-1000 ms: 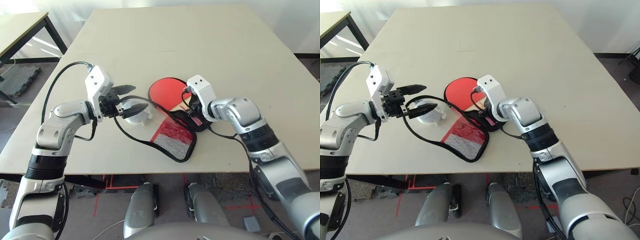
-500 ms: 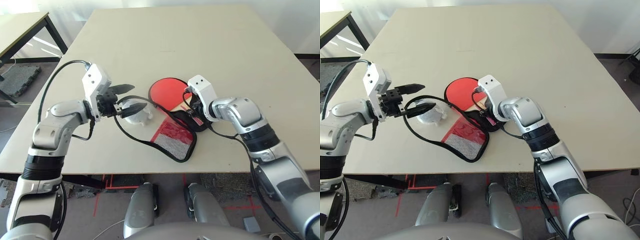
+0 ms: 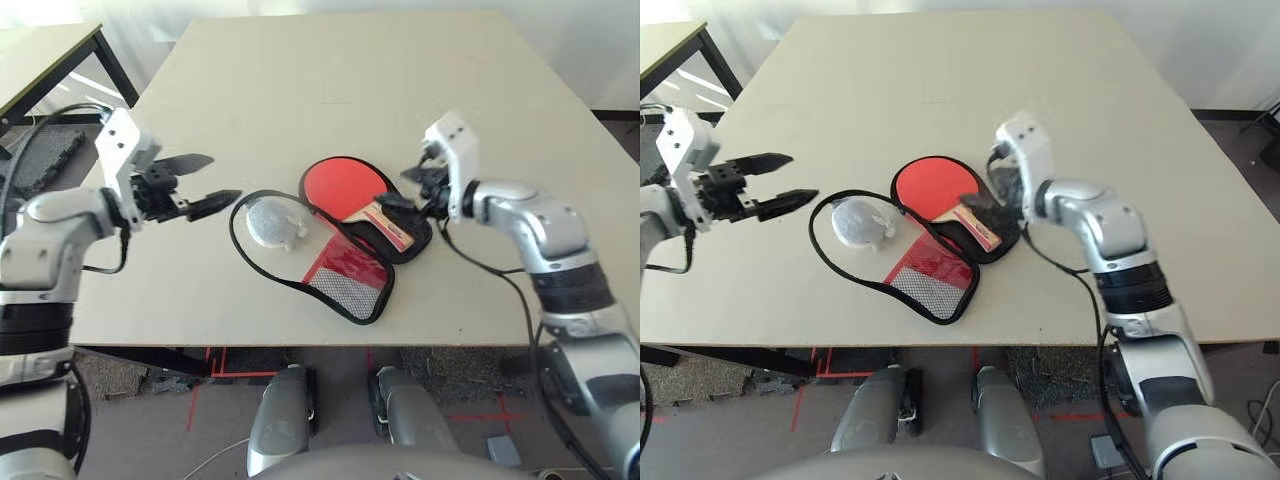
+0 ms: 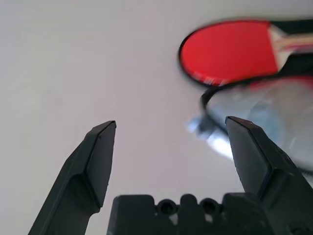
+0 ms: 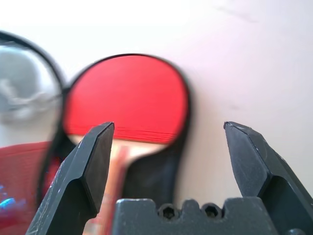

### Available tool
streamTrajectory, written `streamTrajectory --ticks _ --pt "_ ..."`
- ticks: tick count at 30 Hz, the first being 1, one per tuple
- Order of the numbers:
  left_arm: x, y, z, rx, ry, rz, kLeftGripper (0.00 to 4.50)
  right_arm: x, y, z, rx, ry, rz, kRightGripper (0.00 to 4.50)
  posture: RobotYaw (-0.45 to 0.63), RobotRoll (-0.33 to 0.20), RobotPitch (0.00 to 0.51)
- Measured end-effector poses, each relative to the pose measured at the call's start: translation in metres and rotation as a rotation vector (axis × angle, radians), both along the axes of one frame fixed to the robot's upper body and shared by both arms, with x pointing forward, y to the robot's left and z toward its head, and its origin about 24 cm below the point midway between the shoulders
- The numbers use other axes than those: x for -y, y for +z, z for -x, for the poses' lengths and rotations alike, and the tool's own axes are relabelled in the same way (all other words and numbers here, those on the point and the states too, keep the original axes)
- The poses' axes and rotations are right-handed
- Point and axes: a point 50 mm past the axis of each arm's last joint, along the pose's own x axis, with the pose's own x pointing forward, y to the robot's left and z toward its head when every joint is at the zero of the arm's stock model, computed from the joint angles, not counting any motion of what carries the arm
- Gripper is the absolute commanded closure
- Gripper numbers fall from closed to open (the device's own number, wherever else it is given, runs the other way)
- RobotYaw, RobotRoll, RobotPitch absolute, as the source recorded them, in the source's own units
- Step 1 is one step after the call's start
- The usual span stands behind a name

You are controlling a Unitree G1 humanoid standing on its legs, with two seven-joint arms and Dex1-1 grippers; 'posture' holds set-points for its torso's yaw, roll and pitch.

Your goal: Store the ping-pong paddle in its case and zip it.

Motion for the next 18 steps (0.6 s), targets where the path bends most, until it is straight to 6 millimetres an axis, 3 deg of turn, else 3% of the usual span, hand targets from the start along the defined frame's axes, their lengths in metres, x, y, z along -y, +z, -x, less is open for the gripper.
streamTrajectory --ticks 3,10,18 --pt "-0.005 0.002 0.007 -0.069 -0.05 -0.047 0.0 0.016 0.008 -0.004 0.05 -0.041 -0.001 0.06 0.15 0.0 0.108" --pt "0.006 -0.035 0.018 -0.303 -0.161 -0.107 0.0 0.041 0.012 -0.007 0.083 -0.121 0.018 0.06 0.13 0.0 0.108" --pt "0.047 -0.053 0.019 -0.357 -0.319 -0.071 0.0 0.052 0.009 -0.003 0.079 -0.172 0.005 0.06 0.12 0.0 0.11"
